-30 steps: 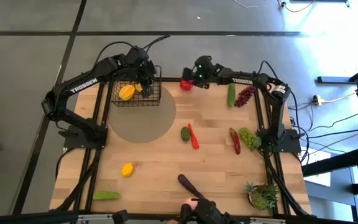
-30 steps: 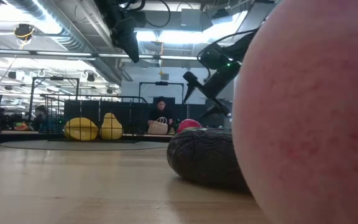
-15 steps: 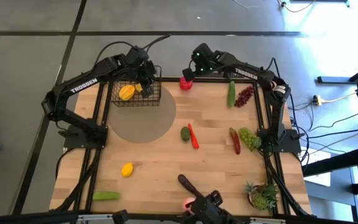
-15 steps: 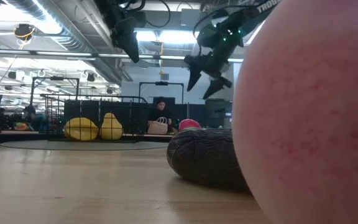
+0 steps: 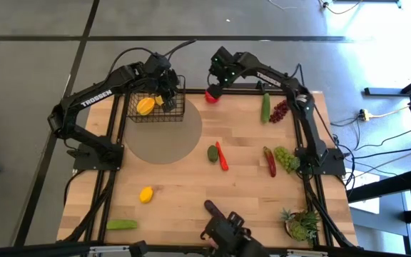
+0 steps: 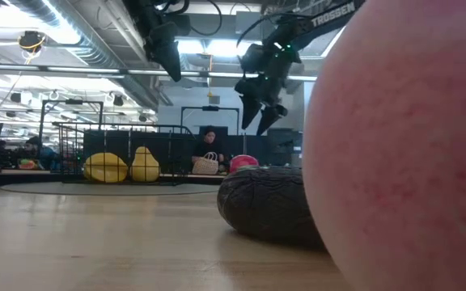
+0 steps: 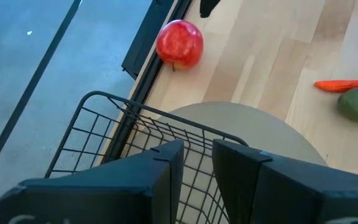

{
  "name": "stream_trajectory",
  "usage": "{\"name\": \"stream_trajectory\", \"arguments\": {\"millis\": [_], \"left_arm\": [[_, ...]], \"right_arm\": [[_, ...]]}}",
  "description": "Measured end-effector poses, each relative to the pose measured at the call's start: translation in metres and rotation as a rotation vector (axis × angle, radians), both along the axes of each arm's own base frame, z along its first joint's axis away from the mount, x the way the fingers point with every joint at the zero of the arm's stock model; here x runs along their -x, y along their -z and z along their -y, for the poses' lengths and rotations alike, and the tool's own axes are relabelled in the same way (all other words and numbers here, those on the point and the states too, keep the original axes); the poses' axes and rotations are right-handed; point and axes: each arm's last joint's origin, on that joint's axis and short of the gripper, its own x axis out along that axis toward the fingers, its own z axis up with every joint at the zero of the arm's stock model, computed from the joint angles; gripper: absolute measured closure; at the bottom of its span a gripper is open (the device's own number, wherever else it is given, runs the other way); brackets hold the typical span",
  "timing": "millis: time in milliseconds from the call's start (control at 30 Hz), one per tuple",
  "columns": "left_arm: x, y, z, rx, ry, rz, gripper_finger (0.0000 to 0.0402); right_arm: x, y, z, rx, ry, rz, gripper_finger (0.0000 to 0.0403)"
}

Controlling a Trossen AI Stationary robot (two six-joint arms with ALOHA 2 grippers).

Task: Build produce basket
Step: Put the red apple into the black wire basket

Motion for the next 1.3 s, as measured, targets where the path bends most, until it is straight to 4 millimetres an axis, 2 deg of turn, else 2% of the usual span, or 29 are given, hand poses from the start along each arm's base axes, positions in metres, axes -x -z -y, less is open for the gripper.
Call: {"name": "stream_trajectory", "arguments": {"millis": [200,300,433,667,767,900,1300], "left_arm": [[0.0,0.0,0.0,0.0,0.0,0.0,0.0327],[0.0,0.0,0.0,0.0,0.0,0.0,0.0327],[0.0,0.0,0.0,-0.001,0.0,0.001,0.0327],[0.0,0.0,0.0,-0.003,-0.001,0.005,0.0327],[0.0,-0.001,0.0,-0.004,0.0,0.005,0.0327],[0.0,-0.001,0.0,-0.004,0.0,0.006,0.0327],[0.0,0.0,0.0,-0.004,0.0,0.006,0.0327]], "right_arm": [[-0.016,0.012,0.005,0.025,-0.164,-0.082,0.007],[-0.019,0.017,0.006,0.026,-0.242,-0.126,0.007],[-0.02,0.034,0.009,0.035,-0.3,-0.202,0.007],[-0.025,0.045,0.013,0.106,-0.481,-0.222,0.007],[-0.025,0.049,0.014,0.114,-0.511,-0.229,0.007],[-0.03,0.064,0.019,0.131,-0.557,-0.23,0.007],[-0.036,0.064,0.022,0.181,-0.581,-0.181,0.007]]}}
